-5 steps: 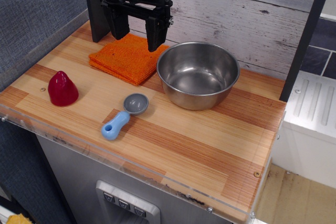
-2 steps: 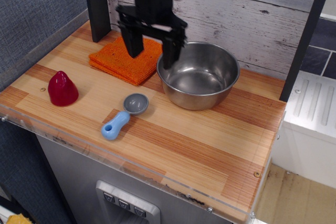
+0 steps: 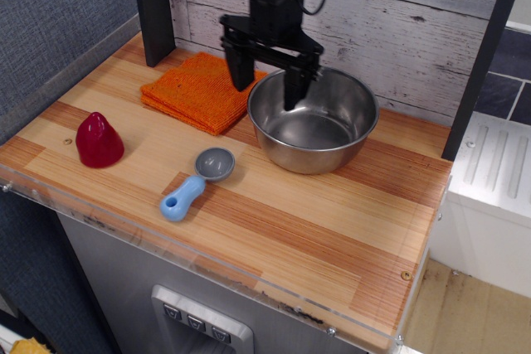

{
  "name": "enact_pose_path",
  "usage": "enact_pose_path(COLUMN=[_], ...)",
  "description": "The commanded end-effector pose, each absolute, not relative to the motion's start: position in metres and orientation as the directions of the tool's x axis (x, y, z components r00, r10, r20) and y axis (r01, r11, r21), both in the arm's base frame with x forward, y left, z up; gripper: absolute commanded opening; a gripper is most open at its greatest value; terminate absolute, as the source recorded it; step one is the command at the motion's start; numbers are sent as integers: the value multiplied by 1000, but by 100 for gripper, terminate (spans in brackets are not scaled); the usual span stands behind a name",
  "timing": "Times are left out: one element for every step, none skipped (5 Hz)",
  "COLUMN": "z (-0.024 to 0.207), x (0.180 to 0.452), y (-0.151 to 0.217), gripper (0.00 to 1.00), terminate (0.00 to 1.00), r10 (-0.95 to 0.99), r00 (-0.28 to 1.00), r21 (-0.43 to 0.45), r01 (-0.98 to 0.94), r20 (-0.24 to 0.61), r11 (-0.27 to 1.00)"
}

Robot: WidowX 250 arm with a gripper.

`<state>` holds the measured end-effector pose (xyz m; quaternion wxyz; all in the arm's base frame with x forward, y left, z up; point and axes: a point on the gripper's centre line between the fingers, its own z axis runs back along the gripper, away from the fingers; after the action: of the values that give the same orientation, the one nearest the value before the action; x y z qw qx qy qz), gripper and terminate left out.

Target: Put the bowl on the orange rectangle.

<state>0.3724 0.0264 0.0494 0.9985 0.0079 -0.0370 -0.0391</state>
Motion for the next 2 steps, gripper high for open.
enact_pose_path(z=[45, 46], x=[380, 380], y=[26, 23], gripper=[100, 0], terminate=[0, 0], r10=[-124, -142], r00=[990, 986], r21=[51, 56], r01=[121, 138], r20=[72, 85], r11=[991, 989])
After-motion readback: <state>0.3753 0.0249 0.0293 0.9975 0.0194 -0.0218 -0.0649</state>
